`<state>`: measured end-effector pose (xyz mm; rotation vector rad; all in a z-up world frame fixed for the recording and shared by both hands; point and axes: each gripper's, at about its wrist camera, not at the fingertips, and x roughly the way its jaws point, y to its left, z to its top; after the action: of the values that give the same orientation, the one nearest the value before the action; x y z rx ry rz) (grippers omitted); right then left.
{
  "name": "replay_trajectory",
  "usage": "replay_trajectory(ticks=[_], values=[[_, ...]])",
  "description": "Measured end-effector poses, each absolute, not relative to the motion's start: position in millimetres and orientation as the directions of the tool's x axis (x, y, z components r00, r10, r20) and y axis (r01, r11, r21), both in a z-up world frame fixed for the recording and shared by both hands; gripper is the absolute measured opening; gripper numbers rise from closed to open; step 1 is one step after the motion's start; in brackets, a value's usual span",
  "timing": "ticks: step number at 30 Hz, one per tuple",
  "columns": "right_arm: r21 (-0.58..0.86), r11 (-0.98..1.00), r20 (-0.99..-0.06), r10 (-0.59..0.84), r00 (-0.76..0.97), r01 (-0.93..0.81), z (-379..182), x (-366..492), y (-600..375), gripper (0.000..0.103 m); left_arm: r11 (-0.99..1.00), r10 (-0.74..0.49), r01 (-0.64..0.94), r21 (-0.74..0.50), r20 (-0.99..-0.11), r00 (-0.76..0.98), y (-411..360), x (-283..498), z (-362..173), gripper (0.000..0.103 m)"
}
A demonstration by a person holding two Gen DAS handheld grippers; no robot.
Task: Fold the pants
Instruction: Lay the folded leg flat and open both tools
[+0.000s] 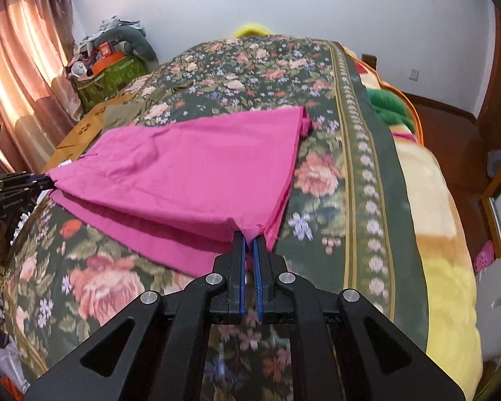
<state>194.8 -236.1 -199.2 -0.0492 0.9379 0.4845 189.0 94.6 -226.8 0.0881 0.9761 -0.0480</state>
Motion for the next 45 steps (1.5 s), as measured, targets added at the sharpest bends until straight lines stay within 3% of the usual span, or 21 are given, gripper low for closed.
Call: replay_trajectory(ticks=[13,15,17,21,25,39,42,45], values=[[0.125,0.894,-0.755,0.368,0.542,-0.431,-168,169,-238,0.009,0.997,0.034,0.037,0.070,-0.798,0.601,106,163,-193,0.014],[0.117,0.884,-0.749,0.378,0.544,-0.452,-162,168,-230,0.021,0.996,0.023,0.052,0.070,-0.789,0.614,99,163,-183,0.019],[0.119,0.873,-0.745,0.393,0.539,-0.472,-158,168,-220,0.042,0.994,0.019,0.071,0.080,-0.782,0.623,90,165,-177,0.040],[0.121,0.840,-0.745,0.429,0.510,-0.530,-159,168,-195,0.051,0.986,-0.003,0.131,0.103,-0.773,0.634,67,168,-174,0.059],[0.106,0.808,-0.764,0.440,0.473,-0.580,-167,170,-172,0.051,0.967,-0.013,0.209,0.146,-0.790,0.612,41,176,-183,0.068],[0.124,0.752,-0.809,0.454,0.374,-0.647,-192,187,-129,0.051,0.942,-0.046,0.303,0.144,-0.840,0.540,6,202,-214,0.068],[0.147,0.745,-0.804,0.474,0.361,-0.651,-192,192,-123,0.041,0.943,-0.054,0.305,0.134,-0.842,0.536,7,204,-215,0.068],[0.160,0.729,-0.799,0.492,0.346,-0.666,-192,195,-116,0.022,0.941,-0.065,0.314,0.125,-0.843,0.533,7,205,-217,0.068]])
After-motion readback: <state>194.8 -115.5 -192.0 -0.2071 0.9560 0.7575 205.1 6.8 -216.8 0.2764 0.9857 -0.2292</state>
